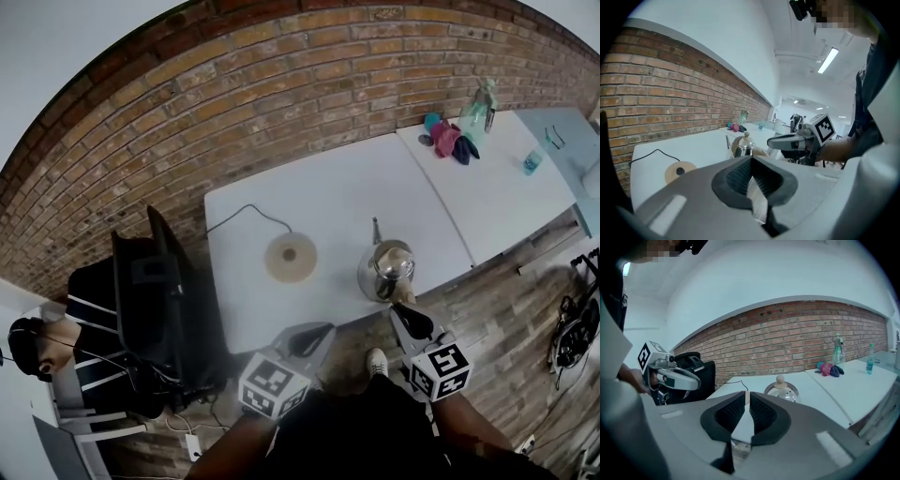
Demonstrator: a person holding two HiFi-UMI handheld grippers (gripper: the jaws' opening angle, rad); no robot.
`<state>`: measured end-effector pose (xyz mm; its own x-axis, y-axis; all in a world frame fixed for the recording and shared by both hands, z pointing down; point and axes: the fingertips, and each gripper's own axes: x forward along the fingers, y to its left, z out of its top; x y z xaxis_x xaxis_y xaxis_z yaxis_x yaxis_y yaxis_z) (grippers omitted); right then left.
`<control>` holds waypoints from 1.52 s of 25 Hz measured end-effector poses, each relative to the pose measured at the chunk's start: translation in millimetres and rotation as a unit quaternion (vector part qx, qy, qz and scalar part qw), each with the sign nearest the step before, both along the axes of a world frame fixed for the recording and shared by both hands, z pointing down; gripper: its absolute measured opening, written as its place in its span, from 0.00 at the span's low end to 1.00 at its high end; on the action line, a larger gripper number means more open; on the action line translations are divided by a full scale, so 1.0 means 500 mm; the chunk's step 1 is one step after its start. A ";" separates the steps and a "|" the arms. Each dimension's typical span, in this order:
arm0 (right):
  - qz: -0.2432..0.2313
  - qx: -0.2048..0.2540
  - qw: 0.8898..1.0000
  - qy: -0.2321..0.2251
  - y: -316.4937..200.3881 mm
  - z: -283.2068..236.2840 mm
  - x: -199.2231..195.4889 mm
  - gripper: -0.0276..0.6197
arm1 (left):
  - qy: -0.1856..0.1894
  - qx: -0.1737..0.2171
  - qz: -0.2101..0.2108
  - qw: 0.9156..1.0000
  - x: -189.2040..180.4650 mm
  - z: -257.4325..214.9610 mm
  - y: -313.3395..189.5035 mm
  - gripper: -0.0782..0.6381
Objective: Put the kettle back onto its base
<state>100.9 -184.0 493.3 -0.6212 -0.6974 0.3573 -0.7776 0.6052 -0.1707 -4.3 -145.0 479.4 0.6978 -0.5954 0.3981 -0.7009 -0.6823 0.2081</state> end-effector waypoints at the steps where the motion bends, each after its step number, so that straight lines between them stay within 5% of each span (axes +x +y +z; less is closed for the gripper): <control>1: 0.006 0.001 1.000 0.004 -0.003 0.003 0.010 0.14 | 0.000 0.000 0.005 1.000 0.008 0.001 -0.002 0.11; 17: 0.070 -0.009 0.995 0.068 -0.057 0.092 0.111 0.30 | -0.020 -0.034 0.051 0.998 0.083 0.056 -0.004 0.11; 38: 0.032 -0.074 0.993 0.088 -0.084 0.243 0.087 0.36 | -0.044 -0.070 0.031 0.996 0.077 0.097 0.006 0.11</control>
<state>144.6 -225.9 614.6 -0.4954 -0.6659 0.5579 -0.8398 0.5312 -0.1117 34.3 -142.0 528.1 0.6906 -0.4863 0.5354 -0.6774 -0.6943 0.2431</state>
